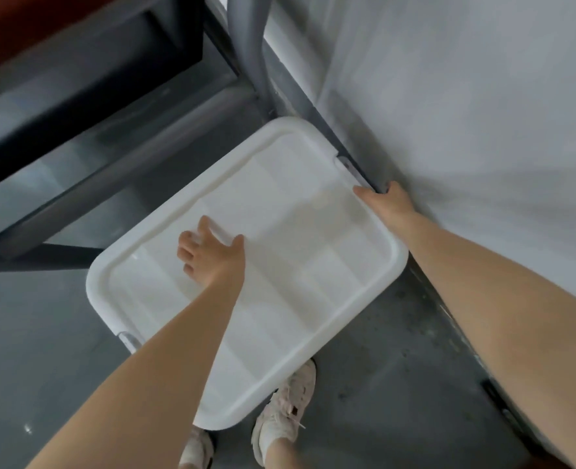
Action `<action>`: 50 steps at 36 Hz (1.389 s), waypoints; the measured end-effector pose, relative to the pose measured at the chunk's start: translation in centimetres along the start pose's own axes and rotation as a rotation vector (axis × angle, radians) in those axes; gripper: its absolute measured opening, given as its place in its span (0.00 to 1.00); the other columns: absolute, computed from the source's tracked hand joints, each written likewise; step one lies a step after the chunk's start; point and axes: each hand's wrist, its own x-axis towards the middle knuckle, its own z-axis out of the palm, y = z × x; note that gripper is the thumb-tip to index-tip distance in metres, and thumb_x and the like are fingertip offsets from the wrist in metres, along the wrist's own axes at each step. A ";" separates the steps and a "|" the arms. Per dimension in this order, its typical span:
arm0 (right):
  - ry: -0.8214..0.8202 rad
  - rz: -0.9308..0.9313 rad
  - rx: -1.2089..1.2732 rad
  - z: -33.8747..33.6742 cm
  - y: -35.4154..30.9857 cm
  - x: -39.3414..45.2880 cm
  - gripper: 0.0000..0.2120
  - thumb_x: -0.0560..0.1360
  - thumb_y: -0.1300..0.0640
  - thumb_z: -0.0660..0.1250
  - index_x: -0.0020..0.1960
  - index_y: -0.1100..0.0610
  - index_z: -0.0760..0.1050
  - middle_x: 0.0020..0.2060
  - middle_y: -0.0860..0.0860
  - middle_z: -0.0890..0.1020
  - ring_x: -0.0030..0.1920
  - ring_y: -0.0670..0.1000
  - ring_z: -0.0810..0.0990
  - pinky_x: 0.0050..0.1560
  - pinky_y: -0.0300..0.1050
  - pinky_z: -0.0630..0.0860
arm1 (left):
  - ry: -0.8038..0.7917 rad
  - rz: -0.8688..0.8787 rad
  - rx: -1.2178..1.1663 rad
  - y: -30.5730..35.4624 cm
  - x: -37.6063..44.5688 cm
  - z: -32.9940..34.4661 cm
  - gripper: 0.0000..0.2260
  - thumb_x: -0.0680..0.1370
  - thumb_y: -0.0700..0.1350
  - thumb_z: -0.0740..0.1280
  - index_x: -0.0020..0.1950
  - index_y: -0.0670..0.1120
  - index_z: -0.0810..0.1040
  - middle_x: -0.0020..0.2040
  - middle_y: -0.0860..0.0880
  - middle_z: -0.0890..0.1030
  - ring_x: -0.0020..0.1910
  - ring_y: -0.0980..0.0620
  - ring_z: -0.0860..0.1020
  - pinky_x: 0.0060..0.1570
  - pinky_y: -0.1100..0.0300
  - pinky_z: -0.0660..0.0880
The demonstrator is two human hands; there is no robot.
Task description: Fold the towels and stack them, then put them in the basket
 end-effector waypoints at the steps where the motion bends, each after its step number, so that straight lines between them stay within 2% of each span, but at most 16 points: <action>1: -0.012 0.004 0.016 0.2 0.2 0.6 0.38 0.73 0.41 0.70 0.74 0.60 0.63 0.61 0.53 0.73 0.62 0.56 0.75 0.57 0.44 0.72 | 0.017 0.002 0.006 -0.1 0.2 0.2 0.31 0.75 0.57 0.68 0.73 0.57 0.58 0.72 0.46 0.57 0.70 0.43 0.58 0.67 0.50 0.63; 3: -0.059 0.000 0.046 0.7 0.3 1.1 0.37 0.70 0.38 0.71 0.70 0.59 0.68 0.56 0.49 0.75 0.56 0.54 0.78 0.61 0.49 0.75 | 0.035 0.025 0.010 -0.3 0.6 0.4 0.31 0.74 0.58 0.68 0.74 0.57 0.58 0.72 0.46 0.57 0.72 0.43 0.57 0.68 0.50 0.62; 5: -0.082 -0.010 0.082 1.3 0.4 1.5 0.40 0.62 0.33 0.73 0.64 0.58 0.74 0.54 0.52 0.81 0.52 0.54 0.81 0.60 0.53 0.77 | 0.043 0.064 0.018 -0.7 0.7 0.5 0.32 0.75 0.59 0.68 0.75 0.58 0.57 0.75 0.47 0.54 0.75 0.45 0.53 0.71 0.49 0.58; 7: -0.102 -0.025 0.109 1.5 0.3 1.3 0.33 0.64 0.36 0.75 0.60 0.57 0.76 0.52 0.53 0.82 0.50 0.54 0.82 0.59 0.54 0.78 | 0.050 0.094 0.030 -1.1 0.8 0.4 0.33 0.75 0.60 0.67 0.76 0.58 0.56 0.78 0.47 0.49 0.77 0.48 0.48 0.73 0.49 0.54; 9: -0.100 -0.027 0.121 1.5 0.5 1.9 0.31 0.68 0.41 0.75 0.63 0.56 0.73 0.54 0.51 0.80 0.52 0.53 0.80 0.61 0.53 0.76 | 0.051 0.112 0.044 -1.2 0.9 0.4 0.34 0.75 0.60 0.68 0.76 0.58 0.56 0.79 0.47 0.48 0.78 0.49 0.46 0.74 0.49 0.52; 11: -0.074 -0.035 0.099 1.4 0.5 2.4 0.42 0.67 0.40 0.76 0.73 0.57 0.65 0.62 0.51 0.74 0.60 0.53 0.75 0.65 0.53 0.73 | 0.051 0.121 0.051 -1.3 0.8 0.4 0.34 0.75 0.60 0.68 0.76 0.58 0.56 0.79 0.48 0.48 0.78 0.49 0.46 0.74 0.49 0.51; 13: -0.010 -0.101 -0.011 1.6 0.5 2.6 0.48 0.64 0.35 0.75 0.75 0.56 0.61 0.69 0.56 0.69 0.68 0.57 0.70 0.69 0.55 0.68 | 0.050 0.124 0.061 -1.2 0.8 0.3 0.34 0.75 0.61 0.67 0.76 0.57 0.56 0.79 0.47 0.48 0.78 0.49 0.46 0.74 0.49 0.51; 16: 0.045 -0.219 -0.146 2.5 0.8 2.7 0.38 0.69 0.33 0.69 0.71 0.53 0.69 0.64 0.60 0.72 0.67 0.61 0.69 0.69 0.54 0.67 | 0.047 0.122 0.082 -1.1 1.0 0.2 0.34 0.75 0.61 0.67 0.76 0.57 0.56 0.79 0.47 0.49 0.78 0.47 0.46 0.74 0.48 0.52; 18: 0.058 -0.282 -0.206 3.0 1.1 2.7 0.31 0.76 0.39 0.65 0.73 0.53 0.67 0.65 0.61 0.72 0.68 0.61 0.68 0.69 0.53 0.66 | 0.041 0.123 0.096 -1.1 1.0 0.3 0.34 0.75 0.61 0.67 0.77 0.56 0.55 0.79 0.46 0.49 0.78 0.47 0.46 0.74 0.48 0.52; 21: 0.049 -0.300 -0.248 3.2 1.3 2.7 0.30 0.79 0.40 0.61 0.77 0.52 0.61 0.71 0.56 0.71 0.70 0.58 0.69 0.68 0.50 0.67 | 0.043 0.116 0.130 -0.9 1.1 0.4 0.35 0.75 0.61 0.66 0.77 0.55 0.54 0.78 0.45 0.49 0.78 0.45 0.47 0.73 0.47 0.53; 31: 0.099 -0.387 -0.367 3.4 1.4 2.6 0.28 0.81 0.43 0.57 0.78 0.51 0.58 0.70 0.59 0.70 0.67 0.61 0.72 0.63 0.51 0.69 | 0.066 0.110 0.166 -0.8 1.6 0.7 0.35 0.74 0.62 0.68 0.75 0.54 0.57 0.77 0.44 0.53 0.76 0.43 0.51 0.72 0.46 0.56; 39: 0.244 -0.431 -0.482 4.8 1.6 1.8 0.24 0.84 0.47 0.52 0.78 0.50 0.59 0.61 0.62 0.75 0.57 0.64 0.76 0.53 0.55 0.72 | 0.075 0.121 0.123 -0.9 1.7 0.1 0.35 0.71 0.62 0.70 0.72 0.55 0.61 0.73 0.46 0.58 0.72 0.43 0.57 0.69 0.49 0.59; 42: 0.270 -0.406 -0.440 5.2 1.5 1.6 0.23 0.83 0.47 0.52 0.77 0.50 0.60 0.61 0.61 0.75 0.59 0.64 0.75 0.57 0.55 0.71 | 0.080 0.124 0.081 -1.0 1.9 -0.2 0.33 0.70 0.61 0.71 0.71 0.55 0.63 0.72 0.47 0.60 0.71 0.44 0.59 0.68 0.50 0.60; 45: 0.171 -0.296 -0.384 4.5 0.8 1.3 0.24 0.82 0.45 0.54 0.77 0.49 0.59 0.66 0.60 0.72 0.65 0.63 0.72 0.64 0.56 0.69 | 0.032 0.138 0.087 -1.0 2.0 -1.2 0.29 0.71 0.59 0.71 0.68 0.55 0.66 0.69 0.48 0.61 0.69 0.45 0.61 0.65 0.50 0.64; 47: 0.101 -0.239 -0.348 4.3 0.4 1.2 0.25 0.80 0.42 0.56 0.75 0.49 0.63 0.67 0.59 0.72 0.66 0.63 0.71 0.66 0.57 0.68 | -0.033 0.135 0.107 -0.9 2.2 -2.1 0.27 0.73 0.59 0.70 0.68 0.54 0.67 0.70 0.48 0.61 0.69 0.45 0.62 0.65 0.49 0.67; 50: 0.109 -0.245 -0.221 3.3 -0.6 -0.5 0.22 0.77 0.41 0.56 0.62 0.53 0.75 0.55 0.58 0.79 0.56 0.61 0.76 0.55 0.51 0.73 | -0.080 0.177 0.075 0.1 1.0 -3.9 0.25 0.76 0.59 0.66 0.70 0.51 0.68 0.70 0.47 0.63 0.67 0.45 0.68 0.62 0.47 0.71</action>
